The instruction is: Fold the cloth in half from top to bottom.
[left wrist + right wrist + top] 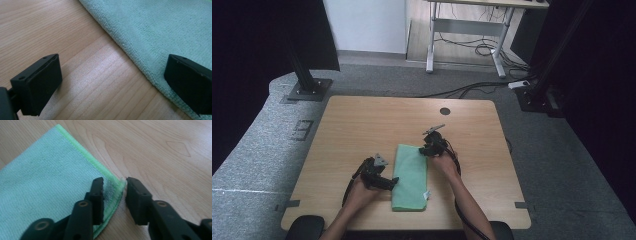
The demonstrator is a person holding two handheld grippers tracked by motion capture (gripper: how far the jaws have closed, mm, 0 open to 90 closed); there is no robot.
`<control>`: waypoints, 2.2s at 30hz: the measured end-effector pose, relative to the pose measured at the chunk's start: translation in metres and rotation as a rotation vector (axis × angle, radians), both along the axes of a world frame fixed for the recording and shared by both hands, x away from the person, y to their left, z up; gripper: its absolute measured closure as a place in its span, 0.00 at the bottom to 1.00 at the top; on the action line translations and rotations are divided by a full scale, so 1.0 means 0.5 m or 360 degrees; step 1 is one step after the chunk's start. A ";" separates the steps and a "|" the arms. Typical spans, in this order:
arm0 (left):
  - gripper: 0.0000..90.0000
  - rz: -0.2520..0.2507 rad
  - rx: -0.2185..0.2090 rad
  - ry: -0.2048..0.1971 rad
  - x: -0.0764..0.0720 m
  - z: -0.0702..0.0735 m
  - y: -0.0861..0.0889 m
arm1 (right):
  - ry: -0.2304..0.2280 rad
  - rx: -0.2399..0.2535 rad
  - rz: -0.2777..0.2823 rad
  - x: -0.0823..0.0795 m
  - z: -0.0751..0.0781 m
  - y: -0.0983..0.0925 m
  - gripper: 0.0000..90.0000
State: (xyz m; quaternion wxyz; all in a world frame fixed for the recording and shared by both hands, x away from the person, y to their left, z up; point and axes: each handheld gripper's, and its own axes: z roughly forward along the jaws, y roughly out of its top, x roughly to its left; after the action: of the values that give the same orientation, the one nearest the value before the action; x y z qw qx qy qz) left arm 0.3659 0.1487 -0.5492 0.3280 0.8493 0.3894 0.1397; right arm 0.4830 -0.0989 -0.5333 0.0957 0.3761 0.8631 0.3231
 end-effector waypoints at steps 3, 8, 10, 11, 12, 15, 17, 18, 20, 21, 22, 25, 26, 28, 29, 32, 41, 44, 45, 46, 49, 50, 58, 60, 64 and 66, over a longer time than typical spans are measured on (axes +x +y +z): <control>0.01 0.0000 0.0000 0.0000 0.000 0.000 0.000 | 0.0020 0.0014 0.0016 0.001 0.001 0.002 0.92; 0.04 -0.0012 -0.0027 -0.0003 0.000 0.001 0.004 | -0.0011 -0.0022 0.0028 -0.004 0.005 0.008 0.95; 0.08 -0.0016 -0.0045 0.0003 0.002 0.003 0.005 | -0.0018 -0.0022 0.0030 -0.004 0.005 0.008 0.95; 0.08 -0.0011 -0.0062 0.0008 0.003 0.005 0.007 | -0.0019 -0.0020 0.0031 -0.004 0.006 0.007 0.95; 0.10 0.0002 -0.0072 -0.0002 0.006 0.008 0.008 | -0.0025 -0.0022 0.0031 -0.005 0.007 0.007 0.95; 0.10 0.0039 -0.0085 -0.0019 0.011 0.010 0.010 | -0.0039 -0.0013 0.0038 -0.008 0.014 0.007 0.95; 0.09 0.0041 -0.0067 -0.0014 0.012 0.008 0.009 | -0.0047 -0.0009 0.0038 -0.009 0.016 0.008 0.95; 0.09 0.0048 -0.0040 -0.0012 0.013 0.003 0.007 | -0.0052 -0.0009 0.0042 -0.010 0.018 0.008 0.95; 0.07 0.0056 -0.0027 -0.0015 0.013 0.002 0.004 | -0.0073 0.0004 0.0055 -0.016 0.026 0.009 0.95; 0.07 0.0059 -0.0022 -0.0017 0.013 0.002 0.003 | -0.0073 0.0004 0.0055 -0.016 0.026 0.009 0.95; 0.07 0.0063 -0.0024 -0.0016 0.013 0.001 0.003 | -0.0085 0.0024 0.0059 -0.023 0.034 0.010 0.95; 0.07 0.0065 -0.0023 -0.0015 0.012 0.001 0.002 | -0.0100 0.0045 0.0070 -0.031 0.045 0.008 0.95; 0.07 0.0071 -0.0022 -0.0015 0.012 0.001 0.002 | -0.0129 0.0052 0.0093 -0.038 0.056 0.005 0.95; 0.07 0.0075 -0.0022 -0.0016 0.011 0.001 0.002 | -0.0160 0.0072 0.0113 -0.047 0.070 0.000 0.95; 0.07 0.0075 -0.0022 -0.0016 0.011 0.001 0.002 | -0.0160 0.0072 0.0113 -0.047 0.070 0.000 0.95; 0.07 0.0081 -0.0019 -0.0017 0.011 0.001 0.001 | -0.0198 0.0091 0.0139 -0.064 0.093 -0.009 0.95; 0.07 0.0090 -0.0018 -0.0017 0.010 0.001 0.000 | -0.0253 0.0153 0.0197 -0.103 0.135 -0.022 0.95; 0.07 0.0093 -0.0018 -0.0017 0.009 0.001 0.000 | -0.0285 0.0170 0.0239 -0.126 0.154 -0.024 0.95; 0.07 0.0093 -0.0018 -0.0017 0.009 0.001 0.000 | -0.0285 0.0170 0.0239 -0.126 0.154 -0.024 0.95; 0.07 0.0094 -0.0019 -0.0017 0.009 0.001 0.000 | -0.0298 0.0178 0.0263 -0.139 0.161 -0.025 0.95; 0.07 0.0094 -0.0018 -0.0017 0.009 0.001 0.000 | -0.0309 0.0186 0.0289 -0.155 0.169 -0.025 0.95; 0.07 0.0095 -0.0018 -0.0017 0.009 0.001 0.000 | -0.0318 0.0191 0.0312 -0.167 0.174 -0.025 0.95; 0.07 0.0096 -0.0019 -0.0018 0.009 0.001 0.000 | -0.0320 0.0232 0.0397 -0.222 0.182 -0.031 0.95; 0.07 0.0096 -0.0018 -0.0018 0.009 0.001 0.000 | -0.0314 0.0244 0.0417 -0.234 0.180 -0.033 0.95; 0.07 0.0096 -0.0019 -0.0017 0.009 0.001 0.000 | -0.0300 0.0264 0.0442 -0.257 0.172 -0.038 0.95; 0.07 0.0096 -0.0020 -0.0017 0.009 0.001 0.000 | -0.0297 0.0270 0.0446 -0.263 0.170 -0.039 0.95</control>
State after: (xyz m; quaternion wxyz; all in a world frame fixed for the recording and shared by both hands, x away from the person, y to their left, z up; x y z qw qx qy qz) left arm 0.3705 0.1488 -0.5487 0.3310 0.8344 0.4139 0.1516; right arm 0.3518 -0.1183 -0.4484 0.0972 0.2274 0.8641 0.4384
